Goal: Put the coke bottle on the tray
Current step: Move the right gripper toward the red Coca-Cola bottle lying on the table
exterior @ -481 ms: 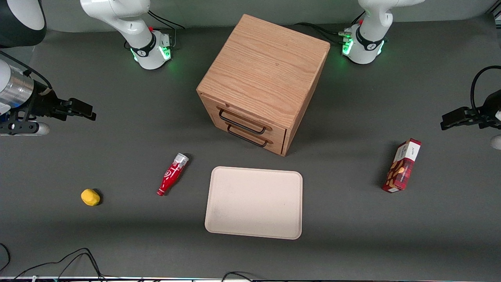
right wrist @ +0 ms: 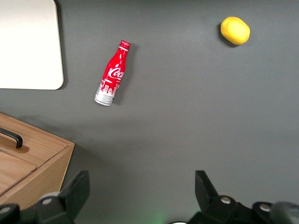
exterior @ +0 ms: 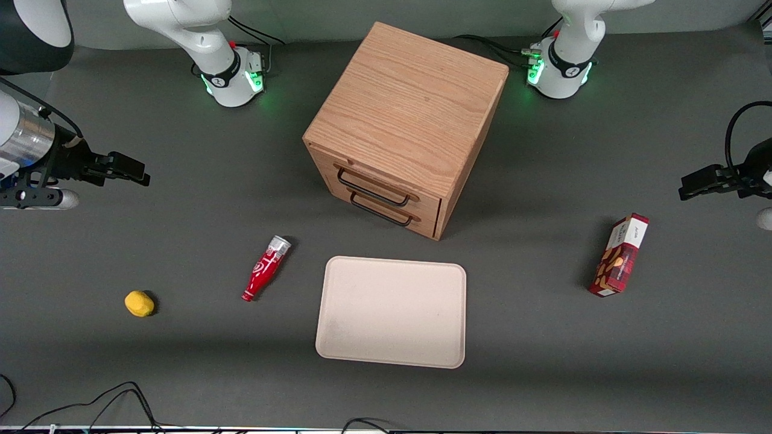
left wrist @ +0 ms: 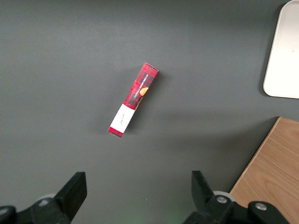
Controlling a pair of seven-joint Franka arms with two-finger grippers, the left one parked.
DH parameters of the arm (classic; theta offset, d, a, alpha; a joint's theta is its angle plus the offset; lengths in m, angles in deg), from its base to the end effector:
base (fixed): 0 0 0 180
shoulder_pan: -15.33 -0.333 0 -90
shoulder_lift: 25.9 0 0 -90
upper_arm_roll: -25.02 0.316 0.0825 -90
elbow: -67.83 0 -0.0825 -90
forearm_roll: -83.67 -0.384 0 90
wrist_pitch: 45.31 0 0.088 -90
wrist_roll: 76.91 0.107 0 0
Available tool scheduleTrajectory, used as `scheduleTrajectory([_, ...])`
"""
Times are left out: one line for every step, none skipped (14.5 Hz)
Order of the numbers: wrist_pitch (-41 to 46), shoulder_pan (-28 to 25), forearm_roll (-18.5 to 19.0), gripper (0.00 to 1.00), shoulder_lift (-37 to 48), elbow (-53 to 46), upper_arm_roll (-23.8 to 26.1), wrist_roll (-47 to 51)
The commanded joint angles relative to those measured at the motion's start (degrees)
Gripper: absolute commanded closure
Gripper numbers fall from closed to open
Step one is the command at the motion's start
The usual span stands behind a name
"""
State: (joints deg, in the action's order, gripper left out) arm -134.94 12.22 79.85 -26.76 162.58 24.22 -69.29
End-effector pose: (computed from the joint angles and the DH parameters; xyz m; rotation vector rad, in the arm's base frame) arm 0.5531 0.0295 0.5769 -3.0763 0.1474 0.1691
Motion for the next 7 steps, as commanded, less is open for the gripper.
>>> scheduleTrajectory([2.0,0.7,-1.1,0.0,-5.9,-6.4,3.2,7.7])
scheduleTrajectory([2.0,0.7,-0.8,0.0,-9.5,-9.2,4.7,10.0])
scheduleTrajectory([2.0,0.5,-0.8,0.0,-13.4,-12.7,5.3,13.3])
scheduleTrajectory([2.1,-0.2,-0.8,0.0,-17.0,-16.6,5.3,16.8])
scheduleTrajectory([2.0,-0.8,-0.8,0.0,-19.6,-18.6,5.3,18.7])
scheduleTrajectory([1.6,-1.2,-0.8,0.0,-21.0,-18.7,5.3,19.4])
scheduleTrajectory([1.2,-2.0,-0.3,0.0,-22.4,-18.6,5.3,20.8])
